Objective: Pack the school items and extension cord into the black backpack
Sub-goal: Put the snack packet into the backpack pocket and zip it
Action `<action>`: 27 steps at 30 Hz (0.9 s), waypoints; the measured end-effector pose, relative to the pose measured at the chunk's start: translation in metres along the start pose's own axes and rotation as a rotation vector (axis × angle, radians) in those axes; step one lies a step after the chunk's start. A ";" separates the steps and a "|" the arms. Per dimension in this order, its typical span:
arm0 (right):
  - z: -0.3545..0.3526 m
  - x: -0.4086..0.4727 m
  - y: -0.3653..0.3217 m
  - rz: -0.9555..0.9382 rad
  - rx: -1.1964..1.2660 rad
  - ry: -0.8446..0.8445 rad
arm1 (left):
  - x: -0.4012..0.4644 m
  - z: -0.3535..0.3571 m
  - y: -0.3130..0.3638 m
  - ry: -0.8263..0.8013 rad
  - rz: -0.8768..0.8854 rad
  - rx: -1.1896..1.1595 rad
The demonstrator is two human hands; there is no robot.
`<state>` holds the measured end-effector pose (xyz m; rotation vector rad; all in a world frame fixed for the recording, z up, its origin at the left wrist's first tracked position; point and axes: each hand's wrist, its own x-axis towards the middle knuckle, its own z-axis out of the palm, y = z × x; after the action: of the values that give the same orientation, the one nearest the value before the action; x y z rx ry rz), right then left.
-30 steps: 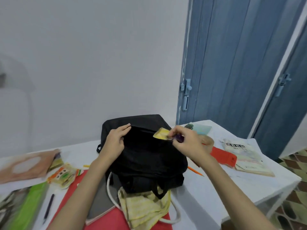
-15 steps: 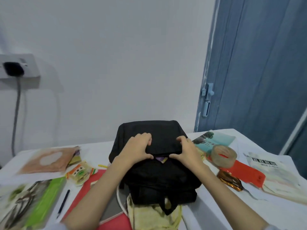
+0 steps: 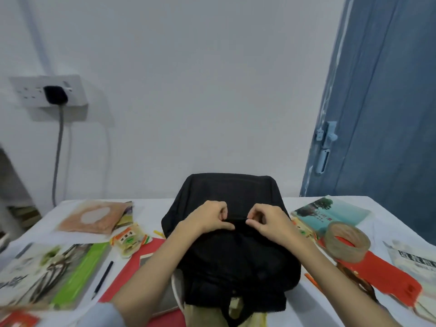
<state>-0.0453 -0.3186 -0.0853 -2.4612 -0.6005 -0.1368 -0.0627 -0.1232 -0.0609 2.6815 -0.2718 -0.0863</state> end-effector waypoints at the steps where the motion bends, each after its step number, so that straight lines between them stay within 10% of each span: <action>1: 0.005 0.004 -0.004 -0.035 0.041 -0.086 | -0.010 -0.006 -0.010 0.004 0.003 -0.190; 7: 0.034 0.023 -0.027 -0.209 -0.093 -0.152 | -0.058 -0.021 -0.125 0.842 -0.267 -0.285; 15: 0.036 0.041 -0.020 -0.154 0.083 -0.059 | -0.073 0.046 -0.227 0.232 -0.790 0.213; 22: 0.031 0.047 -0.016 -0.134 0.126 0.005 | -0.065 0.057 -0.216 0.510 -0.807 0.275; 27: 0.028 0.051 -0.015 -0.102 0.141 0.001 | -0.075 0.032 -0.182 0.973 -0.582 -0.266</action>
<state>-0.0072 -0.2717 -0.0885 -2.2955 -0.7107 -0.1315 -0.1069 0.0395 -0.1679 2.1412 0.7533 0.9004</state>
